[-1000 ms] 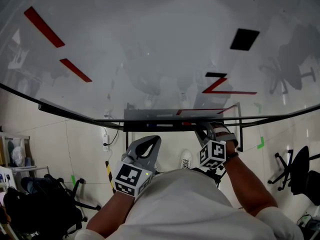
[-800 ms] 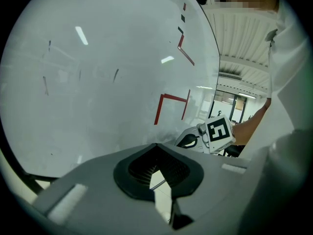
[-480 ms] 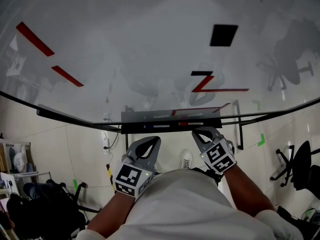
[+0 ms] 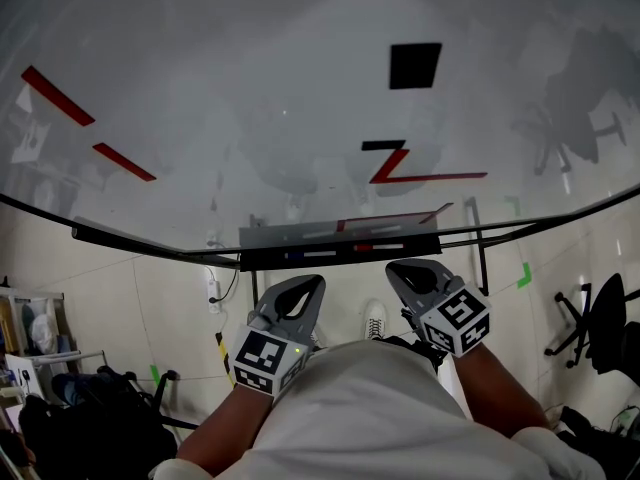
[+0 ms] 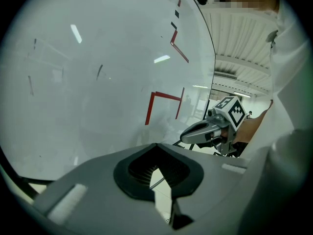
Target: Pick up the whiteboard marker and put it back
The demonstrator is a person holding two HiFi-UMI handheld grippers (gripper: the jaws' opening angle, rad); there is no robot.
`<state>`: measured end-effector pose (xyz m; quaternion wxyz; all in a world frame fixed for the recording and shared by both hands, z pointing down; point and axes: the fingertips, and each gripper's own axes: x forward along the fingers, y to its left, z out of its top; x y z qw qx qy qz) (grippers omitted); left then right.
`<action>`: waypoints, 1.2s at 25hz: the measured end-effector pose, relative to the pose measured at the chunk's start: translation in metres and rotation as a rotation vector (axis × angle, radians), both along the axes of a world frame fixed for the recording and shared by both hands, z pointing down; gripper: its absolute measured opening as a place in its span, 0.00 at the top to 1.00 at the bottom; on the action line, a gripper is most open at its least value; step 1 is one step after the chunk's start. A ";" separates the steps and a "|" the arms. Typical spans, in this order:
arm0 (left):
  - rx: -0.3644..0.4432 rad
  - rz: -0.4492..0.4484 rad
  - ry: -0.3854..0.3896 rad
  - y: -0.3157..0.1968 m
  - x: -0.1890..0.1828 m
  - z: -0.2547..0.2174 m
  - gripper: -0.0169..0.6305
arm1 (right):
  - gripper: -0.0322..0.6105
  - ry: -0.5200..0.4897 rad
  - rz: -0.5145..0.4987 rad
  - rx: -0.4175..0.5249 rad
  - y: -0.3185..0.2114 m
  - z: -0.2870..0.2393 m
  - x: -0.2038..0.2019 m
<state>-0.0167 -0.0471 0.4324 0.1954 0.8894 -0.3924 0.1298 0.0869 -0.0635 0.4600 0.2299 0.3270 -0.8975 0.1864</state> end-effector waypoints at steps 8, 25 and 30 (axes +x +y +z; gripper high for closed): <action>0.000 0.002 -0.003 0.001 0.000 -0.003 0.95 | 0.95 -0.163 0.079 -0.048 0.008 -0.017 0.006; -0.003 -0.021 0.020 0.003 -0.007 -0.006 0.95 | 0.95 -0.161 0.100 0.034 0.025 -0.044 0.011; 0.000 -0.022 0.018 0.004 -0.007 -0.006 0.95 | 0.95 -0.161 0.101 0.032 0.025 -0.042 0.012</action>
